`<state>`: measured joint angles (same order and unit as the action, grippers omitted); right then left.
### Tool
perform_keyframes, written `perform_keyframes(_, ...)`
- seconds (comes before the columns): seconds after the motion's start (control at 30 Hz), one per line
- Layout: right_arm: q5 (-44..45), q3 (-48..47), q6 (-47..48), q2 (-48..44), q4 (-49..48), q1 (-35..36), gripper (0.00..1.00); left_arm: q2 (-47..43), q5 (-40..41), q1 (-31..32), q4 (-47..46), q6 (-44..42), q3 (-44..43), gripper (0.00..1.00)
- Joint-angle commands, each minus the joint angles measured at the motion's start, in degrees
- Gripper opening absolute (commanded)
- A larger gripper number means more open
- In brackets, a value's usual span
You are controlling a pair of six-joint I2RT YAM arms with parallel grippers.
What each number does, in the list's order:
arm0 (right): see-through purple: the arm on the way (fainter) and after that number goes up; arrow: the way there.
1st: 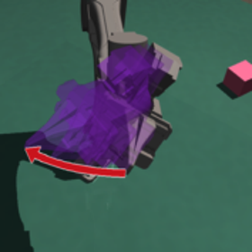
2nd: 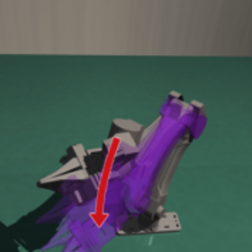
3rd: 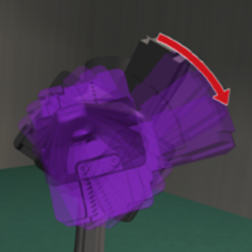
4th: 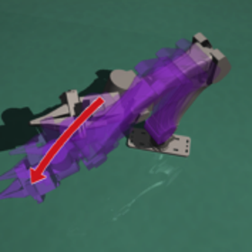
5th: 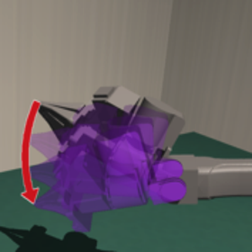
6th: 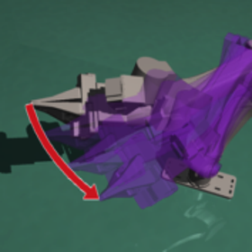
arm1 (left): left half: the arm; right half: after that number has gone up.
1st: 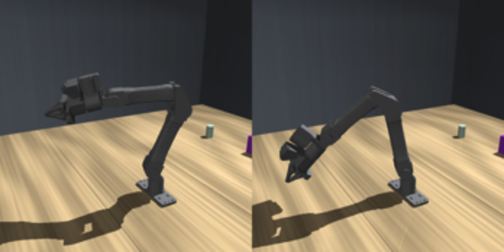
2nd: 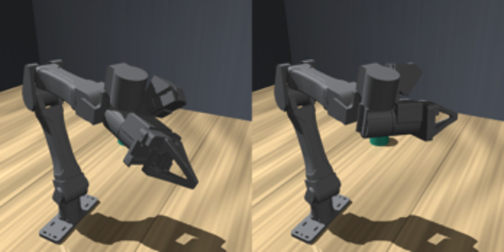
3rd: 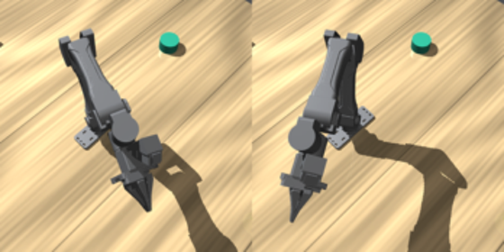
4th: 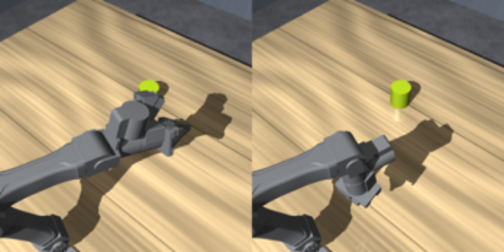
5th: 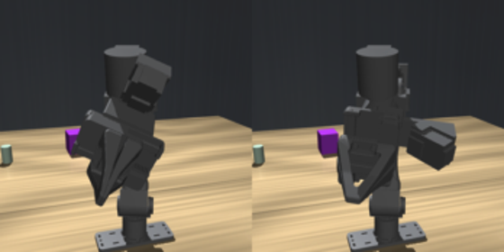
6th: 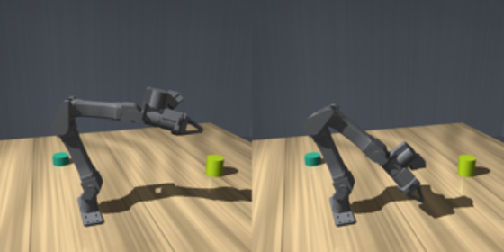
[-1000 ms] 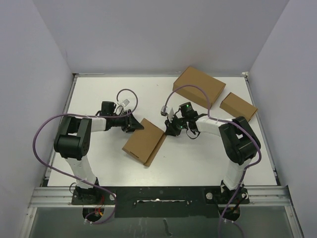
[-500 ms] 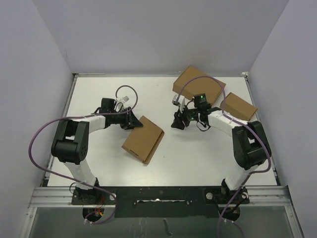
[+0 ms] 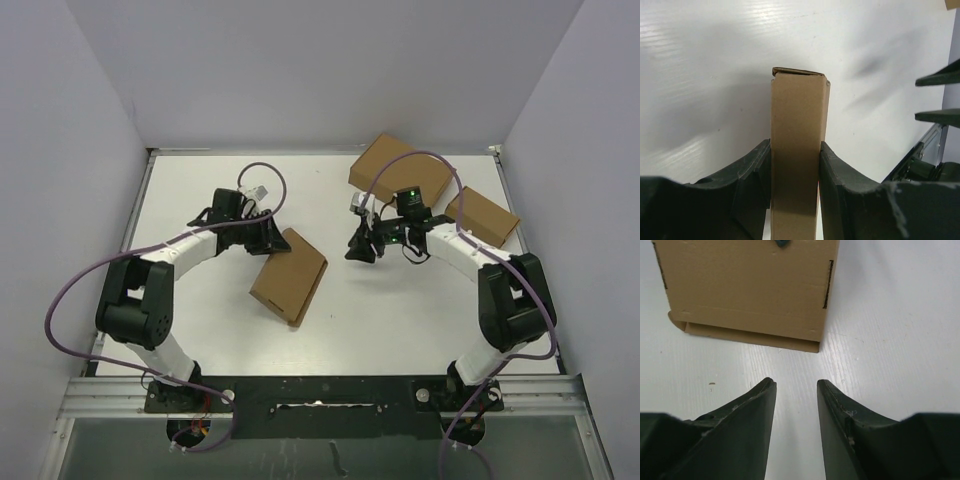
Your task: Fold the paper box
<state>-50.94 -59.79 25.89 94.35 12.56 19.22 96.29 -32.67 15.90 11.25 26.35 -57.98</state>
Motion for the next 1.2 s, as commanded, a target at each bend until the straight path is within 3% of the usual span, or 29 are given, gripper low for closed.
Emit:
perform_keyframes(0.0, -6.02, -1.19, 7.42, -3.91, 3.28, 1.68, 0.39, -3.47, 11.64, -1.97, 0.50, 2.06, 3.04, 0.14)
perform_keyframes(0.23, -10.38, 5.50, 20.33, -7.08, 1.96, 7.63, 0.45, -8.49, 14.92, -5.57, -8.11, 10.20, 11.03, 0.13)
perform_keyframes(0.37, -9.50, 9.24, 22.22, -6.58, -2.24, 12.47, 0.56, -10.17, 15.13, -7.23, -11.18, 12.77, 14.50, 0.13)
perform_keyframes(0.47, -6.86, 9.68, 22.14, -4.55, -3.52, 16.77, 0.57, -10.60, 15.13, -7.65, -11.97, 13.33, 15.78, 0.13)
perform_keyframes(0.63, -1.64, 11.25, 21.39, -2.11, -8.07, 22.13, 0.55, -10.60, 13.84, -9.12, -13.78, 13.55, 17.52, 0.13)
perform_keyframes(0.93, 7.36, 12.42, 26.02, -0.12, -11.26, 27.93, 0.40, -9.24, 10.32, -11.86, -18.50, 14.76, 20.66, 0.13)
perform_keyframes(1.17, 13.56, 12.31, 26.47, 1.50, -14.87, 30.24, 0.39, -7.52, 7.97, -13.48, -22.22, 15.97, 22.51, 0.13)
